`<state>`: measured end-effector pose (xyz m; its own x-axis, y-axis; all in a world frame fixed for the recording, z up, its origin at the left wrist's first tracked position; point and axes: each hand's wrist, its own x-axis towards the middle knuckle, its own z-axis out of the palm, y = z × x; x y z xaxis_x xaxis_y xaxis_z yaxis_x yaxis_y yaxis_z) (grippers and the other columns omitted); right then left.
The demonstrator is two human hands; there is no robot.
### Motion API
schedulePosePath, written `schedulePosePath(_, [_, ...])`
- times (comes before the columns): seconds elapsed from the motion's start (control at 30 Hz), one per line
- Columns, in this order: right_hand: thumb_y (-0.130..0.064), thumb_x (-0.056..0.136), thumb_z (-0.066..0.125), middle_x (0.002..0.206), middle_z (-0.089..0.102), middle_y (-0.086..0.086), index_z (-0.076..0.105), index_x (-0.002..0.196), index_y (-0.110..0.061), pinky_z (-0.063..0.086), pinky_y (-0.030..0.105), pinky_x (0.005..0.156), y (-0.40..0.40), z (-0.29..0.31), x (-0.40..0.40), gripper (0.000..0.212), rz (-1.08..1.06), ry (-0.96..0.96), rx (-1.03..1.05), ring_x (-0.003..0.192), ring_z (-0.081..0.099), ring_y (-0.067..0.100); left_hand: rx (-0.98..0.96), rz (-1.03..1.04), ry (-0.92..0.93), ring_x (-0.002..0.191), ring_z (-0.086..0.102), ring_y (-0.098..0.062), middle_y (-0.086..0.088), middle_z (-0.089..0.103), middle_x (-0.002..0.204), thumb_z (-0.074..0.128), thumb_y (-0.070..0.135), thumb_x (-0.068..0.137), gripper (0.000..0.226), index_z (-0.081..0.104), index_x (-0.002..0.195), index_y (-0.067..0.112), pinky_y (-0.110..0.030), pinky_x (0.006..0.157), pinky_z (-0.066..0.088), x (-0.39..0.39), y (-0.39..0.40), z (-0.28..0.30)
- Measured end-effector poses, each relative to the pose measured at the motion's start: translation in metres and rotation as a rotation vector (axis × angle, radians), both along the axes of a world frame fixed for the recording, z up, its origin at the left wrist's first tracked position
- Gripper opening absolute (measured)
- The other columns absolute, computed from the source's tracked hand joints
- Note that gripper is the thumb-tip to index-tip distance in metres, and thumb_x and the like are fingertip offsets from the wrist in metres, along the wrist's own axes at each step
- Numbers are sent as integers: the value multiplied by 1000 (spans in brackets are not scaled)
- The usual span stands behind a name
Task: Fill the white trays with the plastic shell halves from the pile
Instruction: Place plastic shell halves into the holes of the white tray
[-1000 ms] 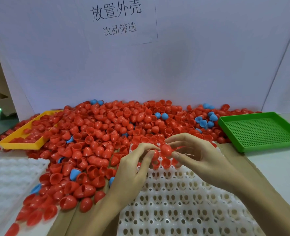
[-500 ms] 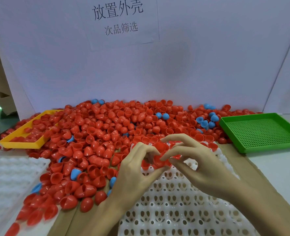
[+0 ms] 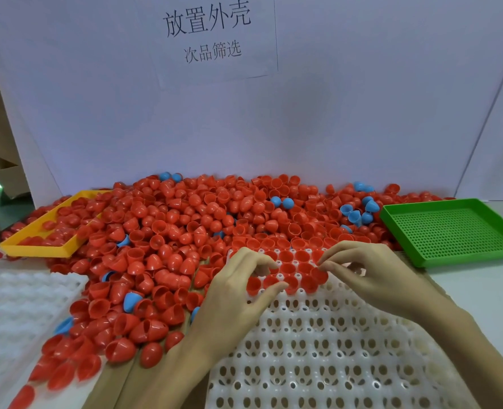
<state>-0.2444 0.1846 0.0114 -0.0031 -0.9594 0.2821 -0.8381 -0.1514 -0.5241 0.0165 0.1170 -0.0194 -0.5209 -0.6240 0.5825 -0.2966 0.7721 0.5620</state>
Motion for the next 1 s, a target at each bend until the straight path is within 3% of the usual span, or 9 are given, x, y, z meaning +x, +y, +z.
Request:
schedulePosePath(0.1, [-26, 102, 66, 107, 71, -23, 84, 101, -25, 48, 7, 79, -3, -7, -3, 18, -11, 16, 19, 97, 64, -11, -6, 14, -30, 107, 62, -10, 20, 59, 104, 71, 35, 99, 9, 69, 104, 27, -23, 95, 50, 1, -2, -1])
schedulePosePath(0.3, [-21, 102, 65, 104, 71, -22, 84, 92, -27, 45, 6, 78, -4, -8, -6, 22, 8, 31, 44, 96, 63, -9, -8, 33, -85, 110, 58, -7, 23, 56, 103, 62, 44, 101, 16, 68, 99, 30, -37, 109, 46, 3, -3, -2])
schedulePosePath(0.43, [-20, 103, 64, 106, 72, -25, 84, 91, -27, 49, 11, 78, -4, -9, -6, 25, 9, 14, 41, 97, 64, -9, -3, 114, -114, 112, 56, -7, 23, 56, 105, 59, 46, 102, 19, 69, 102, 30, -17, 100, 43, 6, -12, -5])
schedulePosePath(0.6, [-28, 102, 65, 98, 73, -28, 82, 88, -34, 50, 17, 76, -5, -11, -9, 23, -1, 38, 15, 98, 64, -7, 83, 294, -137, 117, 46, 2, 20, 55, 117, 56, 43, 103, 28, 69, 119, 23, -6, 99, 33, 16, -40, -12])
schedulePosePath(0.77, [-28, 102, 66, 95, 73, -27, 83, 92, -33, 54, 18, 76, -8, -17, -12, 20, 13, 19, 31, 93, 66, -8, 93, 482, -294, 144, 36, -19, -3, 43, 156, 50, 44, 107, 47, 59, 143, 15, -37, 120, 32, 20, -81, -7])
schedulePosePath(0.9, [-30, 101, 66, 96, 72, -28, 82, 94, -34, 49, 10, 77, -9, -18, -13, 19, 16, 35, 30, 94, 65, -11, 38, 492, -454, 154, 23, -35, -19, 20, 169, 47, 45, 108, 49, 50, 153, 24, -47, 124, 24, 12, -117, 6])
schedulePosePath(1.0, [-31, 102, 65, 97, 72, -28, 82, 94, -34, 48, 9, 79, -9, -19, -13, 18, 14, 38, 29, 96, 64, -11, 48, 434, -617, 158, 15, -36, -18, 10, 173, 40, 51, 109, 53, 38, 159, 35, -52, 126, 15, 10, -144, 12])
